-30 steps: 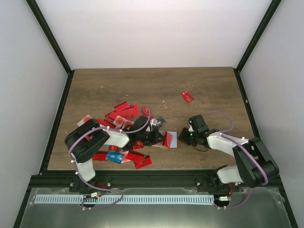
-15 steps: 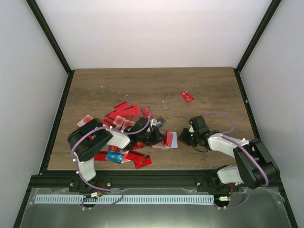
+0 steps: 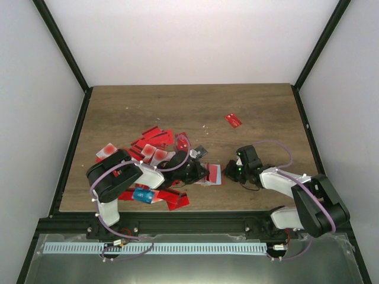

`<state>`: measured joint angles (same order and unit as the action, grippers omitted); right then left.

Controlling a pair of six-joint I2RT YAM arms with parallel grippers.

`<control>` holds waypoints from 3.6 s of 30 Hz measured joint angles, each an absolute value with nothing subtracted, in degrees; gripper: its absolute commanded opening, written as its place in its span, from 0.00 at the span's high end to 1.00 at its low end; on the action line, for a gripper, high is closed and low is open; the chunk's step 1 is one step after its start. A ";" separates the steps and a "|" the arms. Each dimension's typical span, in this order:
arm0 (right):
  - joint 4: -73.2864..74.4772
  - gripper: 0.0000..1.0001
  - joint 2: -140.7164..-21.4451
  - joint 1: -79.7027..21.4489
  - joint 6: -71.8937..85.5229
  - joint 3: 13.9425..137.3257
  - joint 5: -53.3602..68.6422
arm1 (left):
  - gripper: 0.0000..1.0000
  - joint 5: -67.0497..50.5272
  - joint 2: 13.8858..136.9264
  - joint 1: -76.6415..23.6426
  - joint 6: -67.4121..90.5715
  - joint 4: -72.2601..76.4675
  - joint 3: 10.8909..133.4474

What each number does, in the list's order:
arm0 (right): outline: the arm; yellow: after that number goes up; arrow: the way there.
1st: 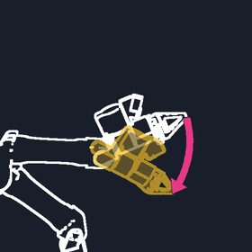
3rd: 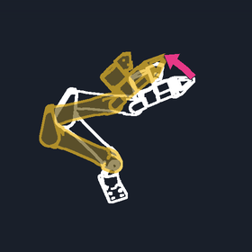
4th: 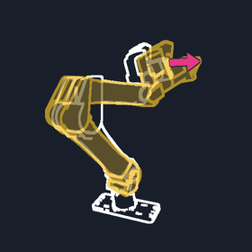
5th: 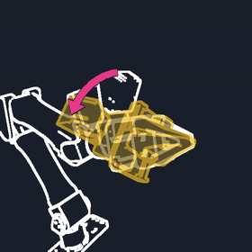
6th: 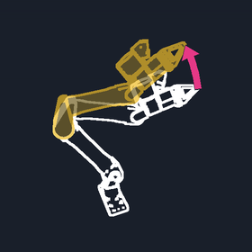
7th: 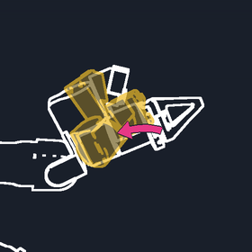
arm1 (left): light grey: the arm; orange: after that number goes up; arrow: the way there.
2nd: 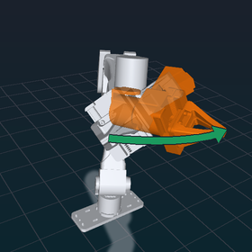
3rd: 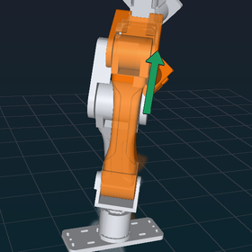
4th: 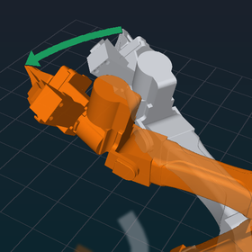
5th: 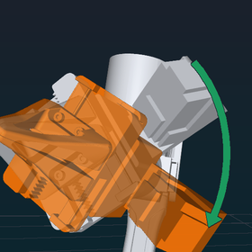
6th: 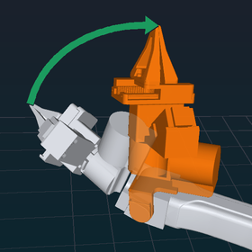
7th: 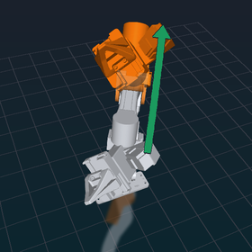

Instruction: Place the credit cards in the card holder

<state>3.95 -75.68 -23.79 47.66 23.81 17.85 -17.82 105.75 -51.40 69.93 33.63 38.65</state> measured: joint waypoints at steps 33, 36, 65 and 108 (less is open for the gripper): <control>4.62 0.93 -71.24 -23.81 49.17 20.56 19.09 | 0.24 -7.49 99.55 -60.23 72.38 23.59 39.40; 5.17 0.93 -70.91 -23.81 49.17 20.53 19.09 | 0.16 -6.76 96.42 -60.60 70.78 19.42 39.29; 11.53 0.55 -64.77 -23.81 45.36 20.51 18.87 | 0.61 17.52 94.19 -63.09 49.12 -21.45 50.68; -0.82 0.63 -59.00 -24.43 45.15 17.87 41.74 | 0.96 21.54 98.39 -63.64 47.90 -20.82 51.33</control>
<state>-0.82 -59.00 -24.43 45.15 17.87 41.74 21.54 98.39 -63.64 47.90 -20.82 51.33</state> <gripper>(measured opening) 0.371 0.057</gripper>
